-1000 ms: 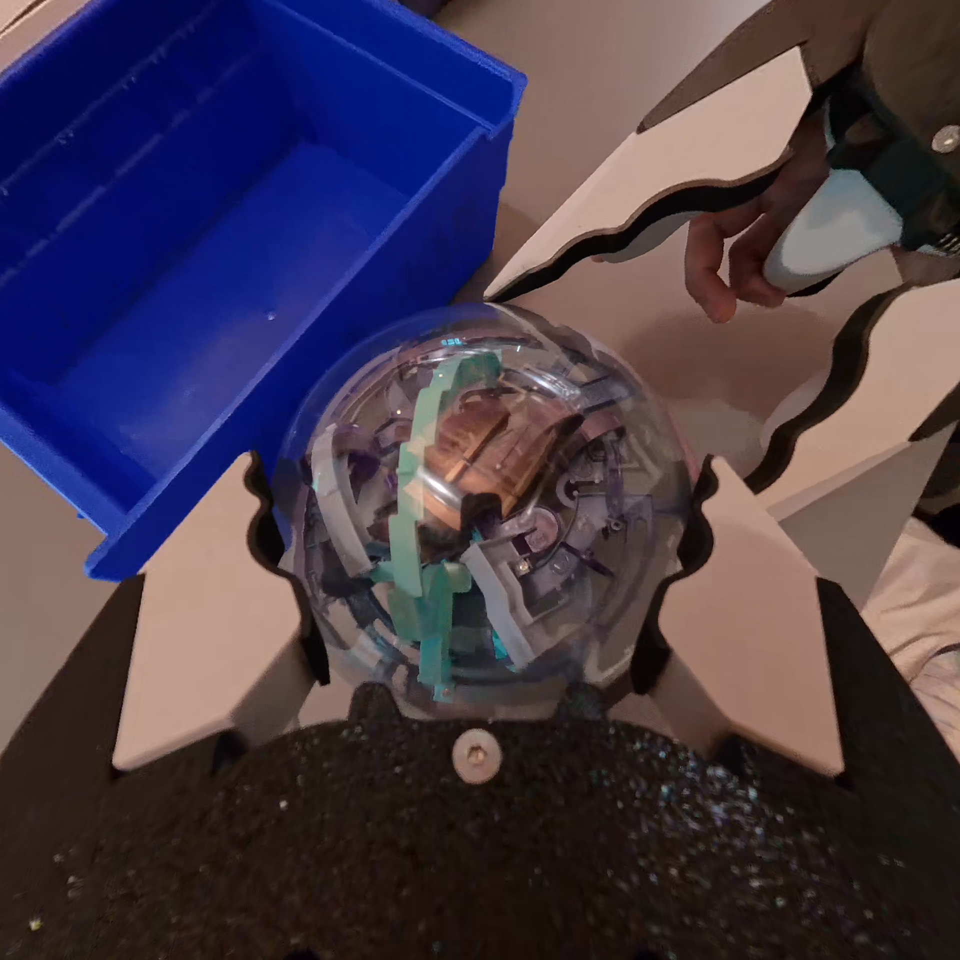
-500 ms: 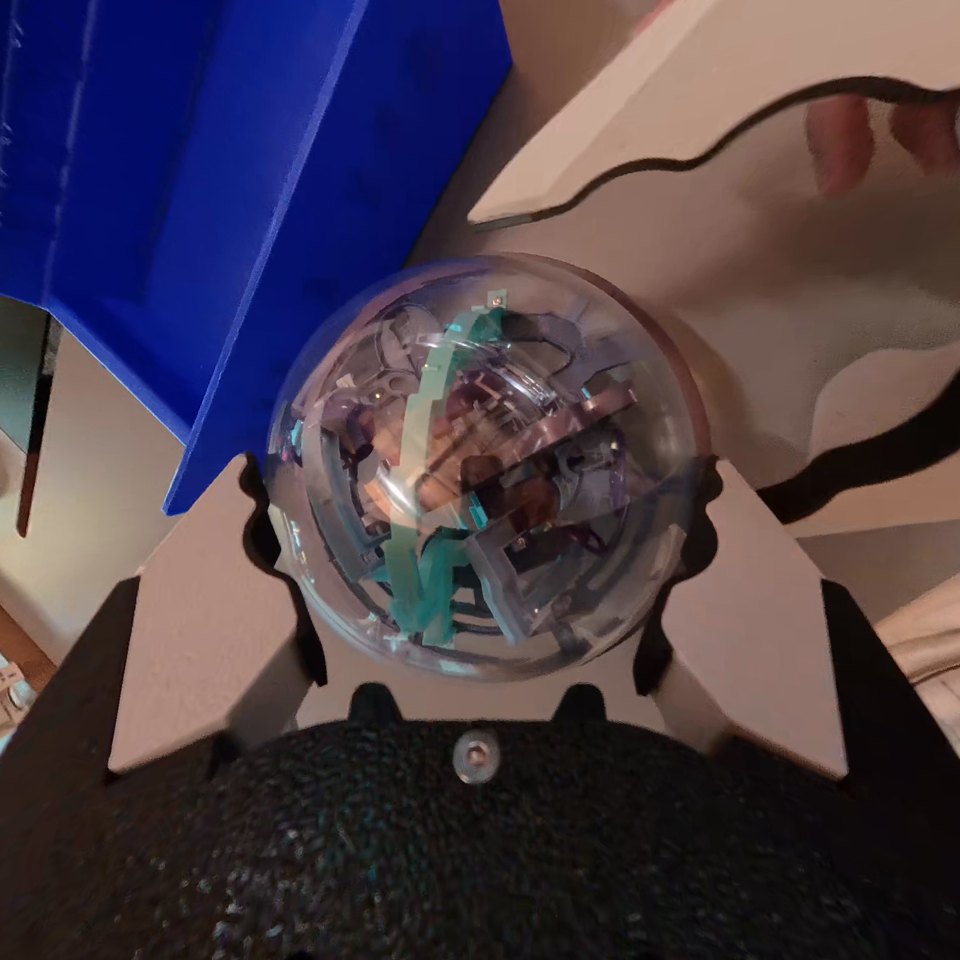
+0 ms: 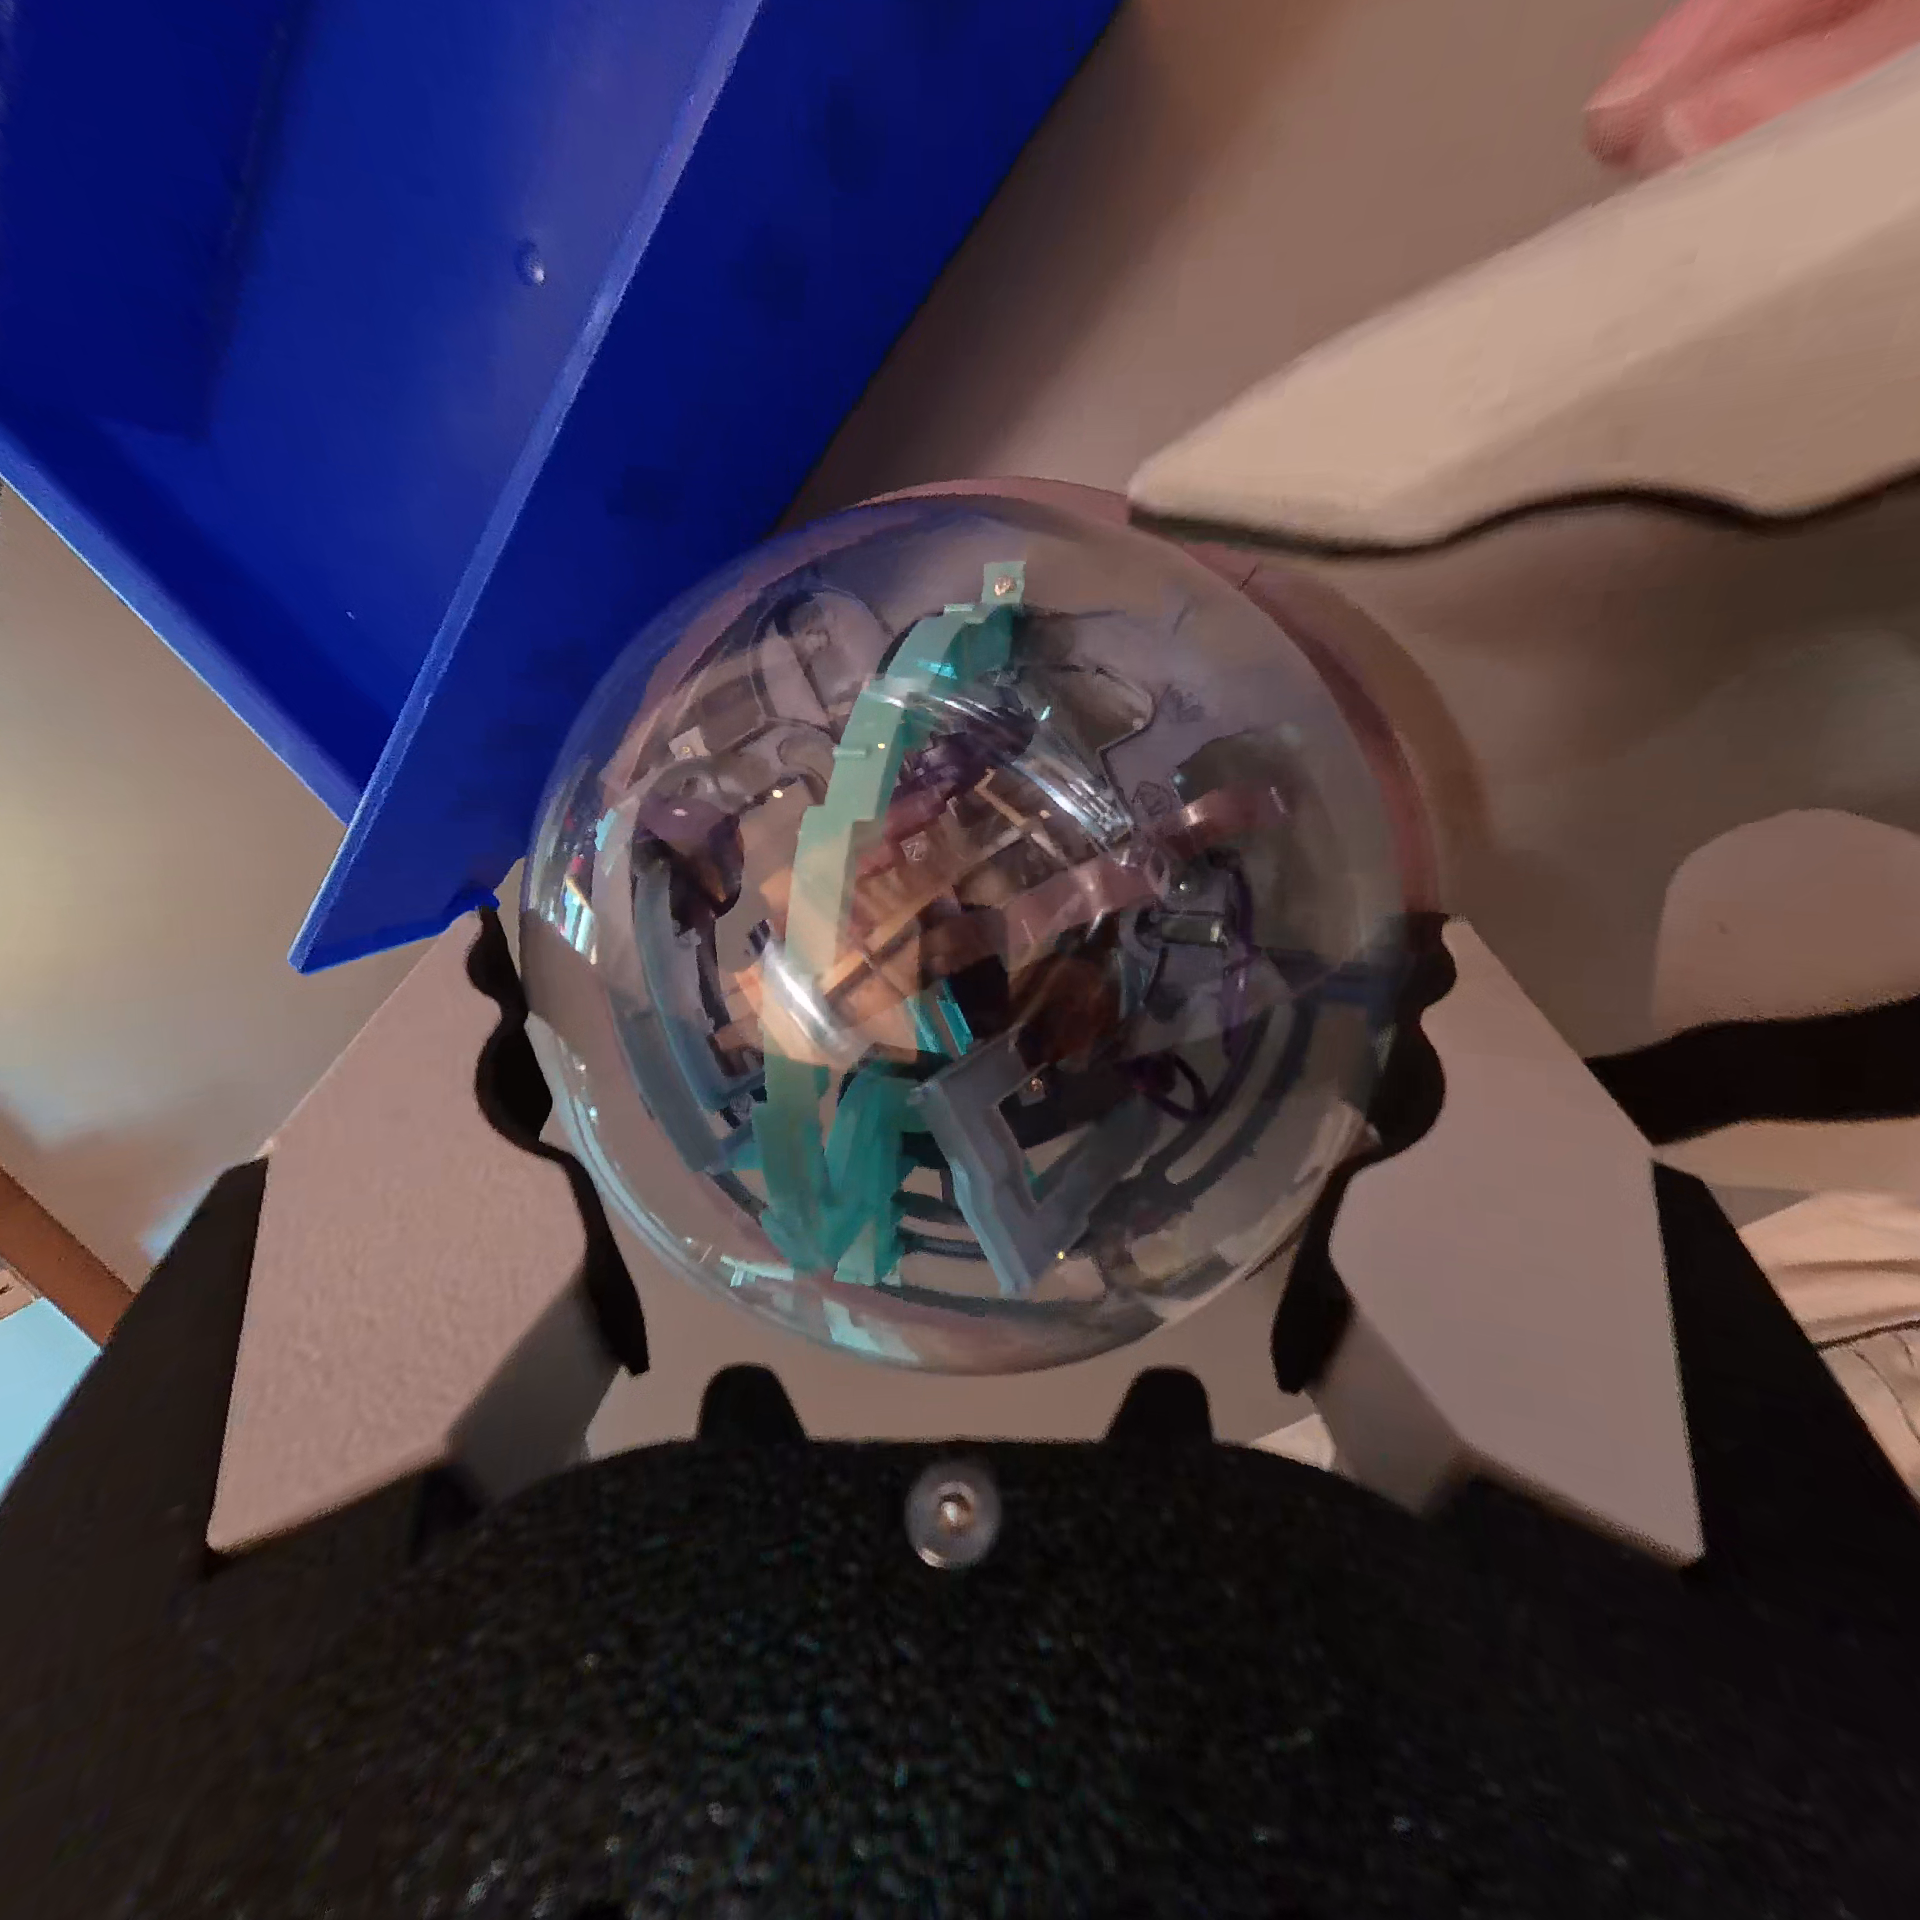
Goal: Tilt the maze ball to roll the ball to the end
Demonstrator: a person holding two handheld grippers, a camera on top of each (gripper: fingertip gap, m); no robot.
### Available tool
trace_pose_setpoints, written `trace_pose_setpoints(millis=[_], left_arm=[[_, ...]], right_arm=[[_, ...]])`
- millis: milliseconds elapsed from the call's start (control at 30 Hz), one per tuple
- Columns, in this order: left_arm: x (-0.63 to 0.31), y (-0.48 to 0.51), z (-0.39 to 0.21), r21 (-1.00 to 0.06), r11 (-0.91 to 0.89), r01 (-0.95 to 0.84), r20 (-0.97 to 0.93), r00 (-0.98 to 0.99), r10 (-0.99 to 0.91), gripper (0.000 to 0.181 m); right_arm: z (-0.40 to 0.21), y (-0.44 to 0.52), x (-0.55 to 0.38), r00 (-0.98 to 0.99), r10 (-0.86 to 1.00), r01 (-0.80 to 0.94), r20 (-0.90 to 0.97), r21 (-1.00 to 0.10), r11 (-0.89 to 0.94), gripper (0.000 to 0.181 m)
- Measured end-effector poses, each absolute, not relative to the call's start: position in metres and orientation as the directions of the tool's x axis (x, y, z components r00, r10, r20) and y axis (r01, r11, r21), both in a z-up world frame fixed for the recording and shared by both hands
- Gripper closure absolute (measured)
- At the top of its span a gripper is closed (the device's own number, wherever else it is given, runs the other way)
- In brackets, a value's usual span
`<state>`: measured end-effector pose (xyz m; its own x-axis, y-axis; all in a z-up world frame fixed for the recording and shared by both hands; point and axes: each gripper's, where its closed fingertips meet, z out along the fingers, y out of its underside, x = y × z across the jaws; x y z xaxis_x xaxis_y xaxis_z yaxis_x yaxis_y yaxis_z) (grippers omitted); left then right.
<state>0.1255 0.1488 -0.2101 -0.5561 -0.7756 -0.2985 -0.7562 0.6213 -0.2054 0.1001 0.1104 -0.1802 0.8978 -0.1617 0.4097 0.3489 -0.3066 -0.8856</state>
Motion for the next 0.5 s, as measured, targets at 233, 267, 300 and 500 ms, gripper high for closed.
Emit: trace_pose_setpoints(millis=[233, 267, 300, 500], left_arm=[[0.129, 0.146, -0.209, -0.247, 0.604, -0.758, -0.232, -0.559, -0.796, 0.024], [0.130, 0.143, -0.209, -0.273, 0.587, -0.762, -0.190, -0.556, -0.809, 0.024], [0.131, 0.139, -0.207, -0.308, 0.575, -0.758, -0.140, -0.561, -0.816, 0.026], [0.133, 0.115, -0.172, -0.567, 0.507, -0.649, 0.103, -0.667, -0.738, 0.044]], right_arm=[[-0.167, 0.126, 0.091, 0.870, -0.223, 0.384, 0.440, -0.888, -0.253, 0.073], [-0.164, 0.128, 0.092, 0.876, -0.237, 0.370, 0.420, -0.900, -0.229, 0.071], [-0.161, 0.129, 0.092, 0.882, -0.246, 0.358, 0.403, -0.911, -0.207, 0.070], [-0.169, 0.131, 0.096, 0.895, -0.237, 0.329, 0.377, -0.919, -0.219, 0.062]])
